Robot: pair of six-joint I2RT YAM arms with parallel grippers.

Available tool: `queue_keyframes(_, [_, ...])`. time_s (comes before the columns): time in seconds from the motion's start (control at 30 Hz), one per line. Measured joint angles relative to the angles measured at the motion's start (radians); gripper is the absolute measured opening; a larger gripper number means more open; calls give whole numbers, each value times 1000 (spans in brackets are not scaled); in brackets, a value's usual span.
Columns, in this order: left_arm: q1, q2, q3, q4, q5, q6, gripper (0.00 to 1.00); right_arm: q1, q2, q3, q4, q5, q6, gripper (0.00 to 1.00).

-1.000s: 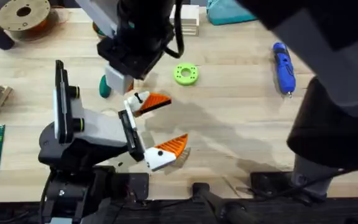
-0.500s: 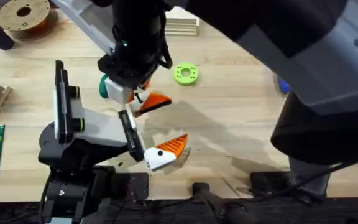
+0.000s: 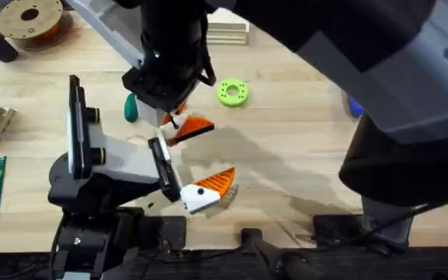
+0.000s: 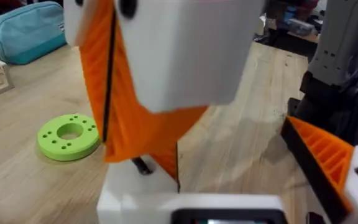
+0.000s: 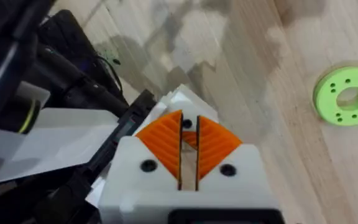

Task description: Pick up the gripper from the table and insert it into the empty holder that is missing its gripper. Then pick up a screw, insert it into the mounting hole, and use the screwdriver to tighten it. Finally, clean up the table by picking up the vegetable and placing it into the bucket.

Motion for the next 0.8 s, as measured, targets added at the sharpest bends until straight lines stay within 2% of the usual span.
queue_keyframes(0.1, [0,0,0,0,0,0,986,2,0,0,0,0,0,128])
queue_keyframes(0.4, [0,0,0,0,0,0,986,3,0,0,-2,0,0,141])
queue_keyframes(0.47, [0,0,0,0,0,0,985,3,0,0,-4,0,0,54])
queue_keyframes(0.53, [0,0,0,0,0,-1,985,3,0,0,-3,0,1,10])
queue_keyframes(0.8, [0,0,0,0,0,-1,986,3,0,0,-8,0,0,6])
